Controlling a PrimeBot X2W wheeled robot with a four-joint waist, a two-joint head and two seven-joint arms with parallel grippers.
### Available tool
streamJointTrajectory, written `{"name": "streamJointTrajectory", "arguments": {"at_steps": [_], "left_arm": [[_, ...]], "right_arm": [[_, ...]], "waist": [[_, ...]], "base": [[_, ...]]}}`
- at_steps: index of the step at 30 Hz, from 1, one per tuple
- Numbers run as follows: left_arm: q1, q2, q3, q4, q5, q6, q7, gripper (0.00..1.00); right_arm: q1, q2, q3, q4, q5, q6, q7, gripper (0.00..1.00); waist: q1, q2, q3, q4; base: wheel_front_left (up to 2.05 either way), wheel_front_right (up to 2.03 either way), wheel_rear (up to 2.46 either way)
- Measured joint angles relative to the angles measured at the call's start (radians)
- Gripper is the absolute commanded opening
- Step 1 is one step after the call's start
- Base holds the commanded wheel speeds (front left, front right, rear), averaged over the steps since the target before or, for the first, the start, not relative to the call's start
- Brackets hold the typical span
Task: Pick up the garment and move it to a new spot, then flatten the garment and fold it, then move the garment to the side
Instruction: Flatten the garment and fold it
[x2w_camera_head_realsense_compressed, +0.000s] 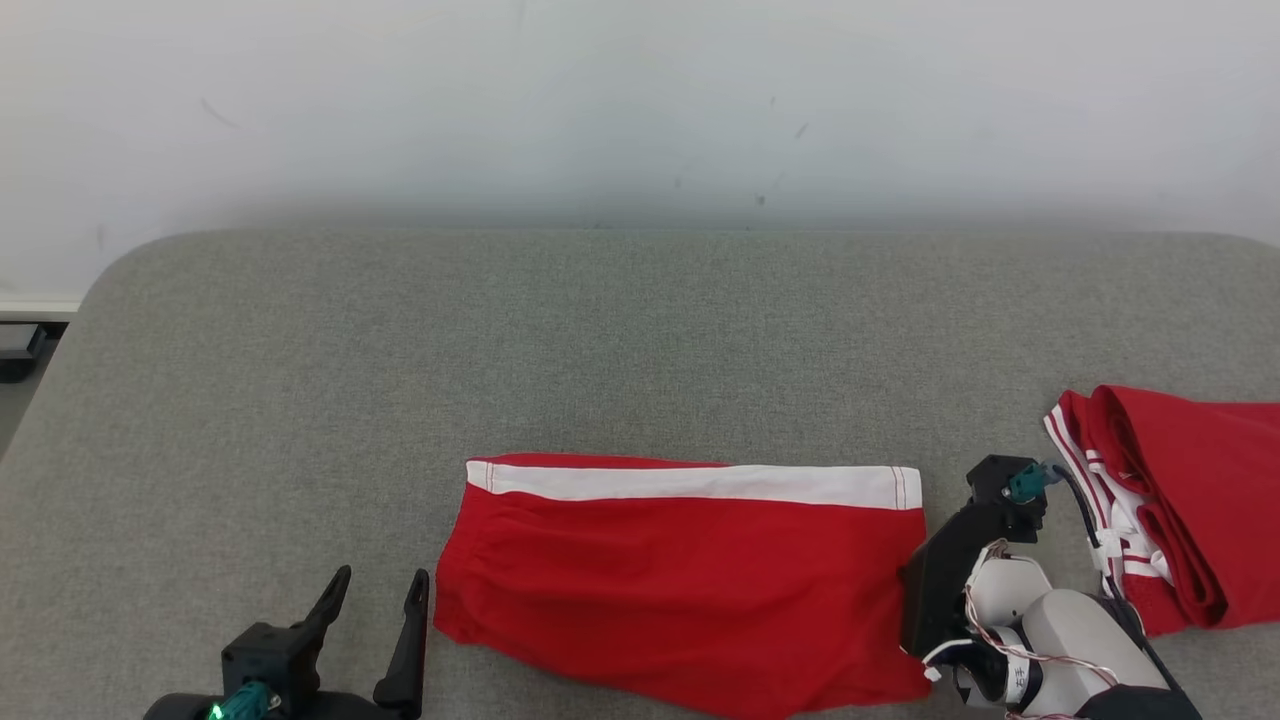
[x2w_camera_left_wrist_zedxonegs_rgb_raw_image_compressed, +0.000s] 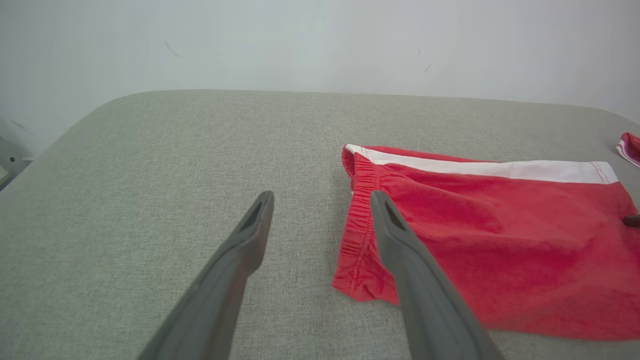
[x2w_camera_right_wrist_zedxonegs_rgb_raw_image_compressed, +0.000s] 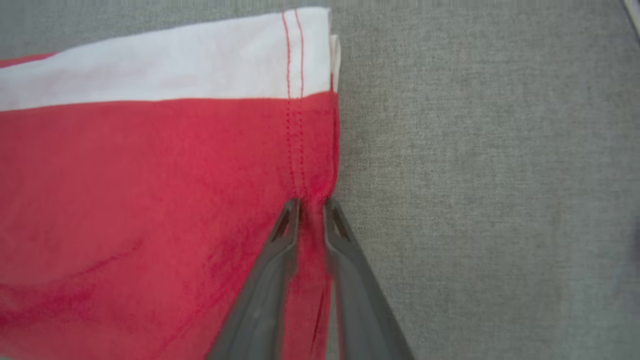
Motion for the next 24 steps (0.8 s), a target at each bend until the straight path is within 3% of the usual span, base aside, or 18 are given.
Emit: {"name": "streamJointTrajectory", "arguments": {"at_steps": [1, 2, 13, 14, 16, 17, 24], "left_arm": [[0.000, 0.000, 0.000, 0.000, 0.000, 0.000, 0.000, 1.00], [0.000, 0.000, 0.000, 0.000, 0.000, 0.000, 0.000, 1.00], [-0.003, -0.001, -0.005, -0.002, 0.000, -0.001, 0.007, 1.00], [-0.004, -0.001, -0.006, -0.003, 0.000, -0.001, 0.009, 1.00], [-0.004, -0.002, -0.006, -0.003, 0.000, -0.001, 0.009, 1.00], [-0.005, -0.001, -0.007, -0.003, 0.000, -0.001, 0.009, 1.00], [-0.008, -0.001, -0.005, -0.002, -0.003, -0.003, 0.009, 1.00]], "right_arm": [[-0.005, 0.000, -0.002, 0.001, 0.000, 0.000, 0.000, 0.42], [-0.007, 0.000, -0.002, 0.002, 0.000, 0.000, 0.000, 1.00], [-0.027, 0.001, -0.015, 0.030, -0.002, -0.001, -0.005, 1.00], [-0.028, 0.001, -0.016, 0.032, -0.002, -0.001, -0.005, 0.75], [-0.031, 0.002, -0.016, 0.037, -0.002, -0.001, -0.005, 0.09], [-0.033, 0.001, -0.019, 0.040, -0.002, -0.001, -0.005, 0.00], [-0.052, 0.007, -0.015, 0.057, -0.002, -0.001, -0.014, 0.00]], "waist": [[0.0000, 0.0000, 0.001, 0.000], [0.0000, 0.0000, 0.002, 0.000], [0.0000, 0.0000, 0.009, 0.008], [0.0000, 0.0000, 0.011, 0.010], [0.0000, 0.0000, 0.013, 0.012], [0.0000, 0.0000, 0.014, 0.014], [0.0000, 0.0000, 0.019, 0.024]], "base": [[0.00, 0.00, 0.00], [0.00, 0.00, 0.00], [0.00, 0.00, 0.00], [0.00, 0.00, 0.00], [0.00, 0.00, 0.00], [0.00, 0.00, 0.00], [0.00, 0.00, 0.00]]}}
